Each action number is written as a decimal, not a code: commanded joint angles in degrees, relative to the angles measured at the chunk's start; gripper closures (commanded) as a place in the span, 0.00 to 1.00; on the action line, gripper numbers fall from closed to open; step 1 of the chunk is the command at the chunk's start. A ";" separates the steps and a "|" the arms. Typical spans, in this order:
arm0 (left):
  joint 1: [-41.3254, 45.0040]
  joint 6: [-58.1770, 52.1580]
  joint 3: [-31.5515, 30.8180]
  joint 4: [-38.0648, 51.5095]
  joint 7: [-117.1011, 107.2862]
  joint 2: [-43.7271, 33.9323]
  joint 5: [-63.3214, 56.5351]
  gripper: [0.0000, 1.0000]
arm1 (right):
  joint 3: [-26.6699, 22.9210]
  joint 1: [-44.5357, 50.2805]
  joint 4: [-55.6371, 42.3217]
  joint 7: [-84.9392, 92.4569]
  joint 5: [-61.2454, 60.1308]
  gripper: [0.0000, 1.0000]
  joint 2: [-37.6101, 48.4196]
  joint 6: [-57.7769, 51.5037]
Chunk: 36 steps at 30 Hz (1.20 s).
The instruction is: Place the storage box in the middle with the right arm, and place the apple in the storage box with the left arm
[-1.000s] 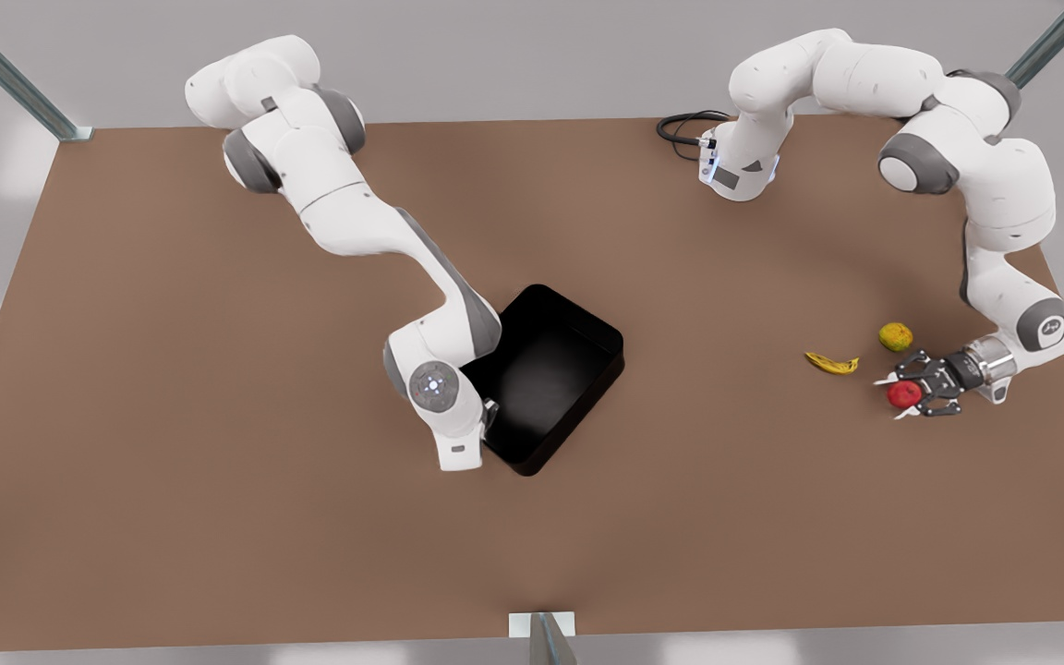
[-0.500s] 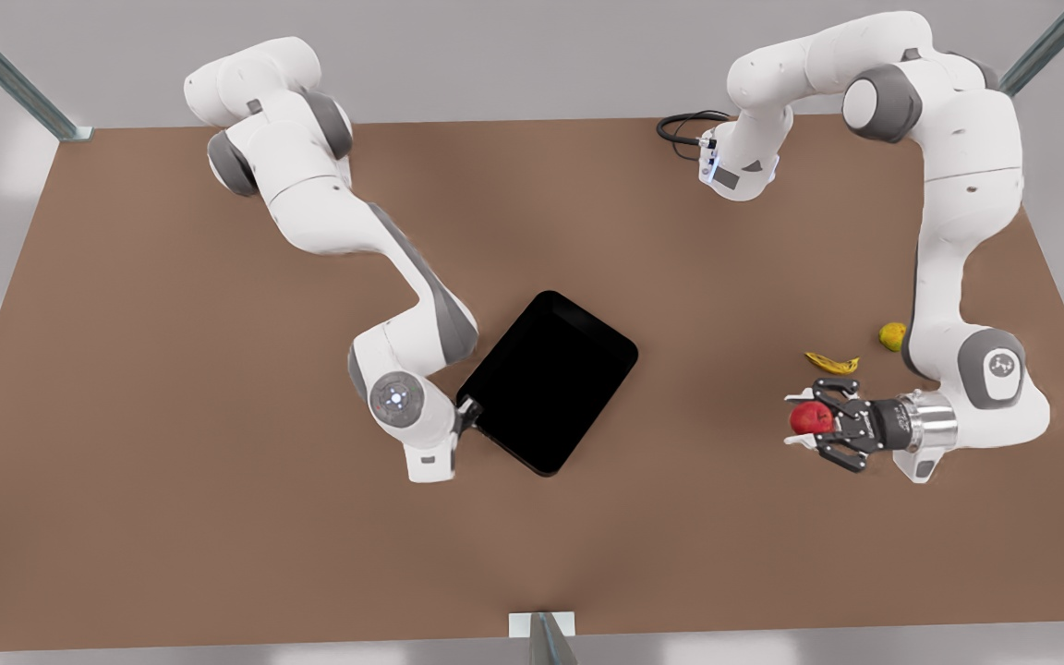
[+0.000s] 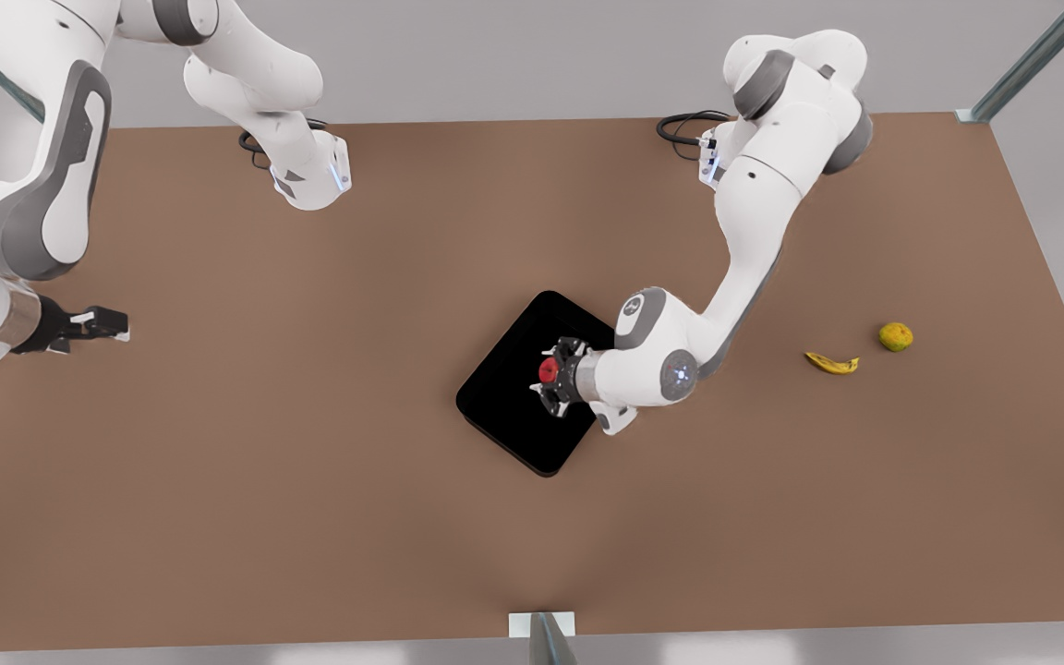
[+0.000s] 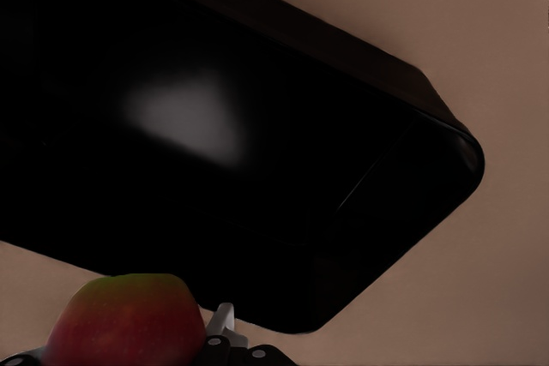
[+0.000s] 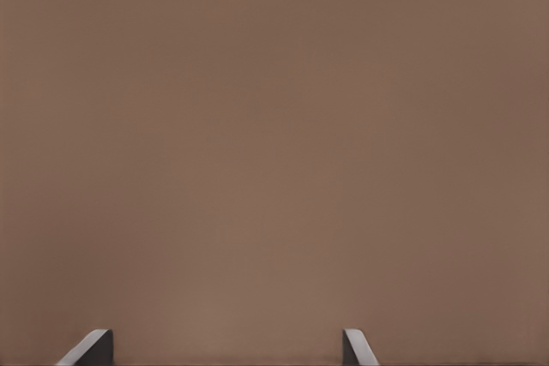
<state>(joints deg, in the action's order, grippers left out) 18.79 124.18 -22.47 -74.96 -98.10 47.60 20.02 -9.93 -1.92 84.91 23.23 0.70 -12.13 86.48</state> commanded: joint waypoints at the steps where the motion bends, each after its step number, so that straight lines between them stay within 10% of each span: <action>1: 0.81 -2.81 0.67 0.96 0.63 0.73 5.38 0.79 | 0.00 -0.01 -0.01 0.06 0.00 0.00 -0.09 0.00; 6: 4.85 2.47 1.28 2.01 0.89 7.41 -1.48 0.79 | 0.09 -0.01 -0.10 2.07 -0.09 0.00 -0.44 0.00; 7: 4.85 2.38 1.20 2.01 1.16 7.59 -2.80 0.26 | 0.09 -0.01 -0.18 2.08 -0.09 0.00 -0.53 0.09; 8: 4.94 2.29 1.28 1.93 1.25 7.59 -3.50 0.01 | 0.09 -0.01 -0.10 2.08 -0.18 0.00 -0.53 0.17; 19: 4.50 -4.30 5.41 6.85 0.72 6.45 -4.99 0.00 | 0.09 -0.10 -0.27 2.69 -0.09 0.00 -0.62 0.53; 29: -5.86 -3.85 10.78 -9.75 30.45 -19.28 -15.54 0.00 | 0.09 -0.19 -0.71 3.75 0.09 0.00 -0.53 0.79; 33: -16.50 -33.64 14.82 -9.24 92.02 -38.11 -16.24 0.00 | 0.18 -0.19 -0.80 3.83 0.18 0.00 -0.27 0.79; 36: -17.82 -44.20 14.47 -0.54 97.31 -35.56 -19.41 0.00 | 0.53 -0.54 -1.41 3.75 0.35 0.00 1.05 0.70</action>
<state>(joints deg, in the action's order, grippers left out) 1.28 80.05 -8.09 -76.41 -0.64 11.66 2.85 -9.09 -2.52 83.50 26.92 1.14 -11.00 87.20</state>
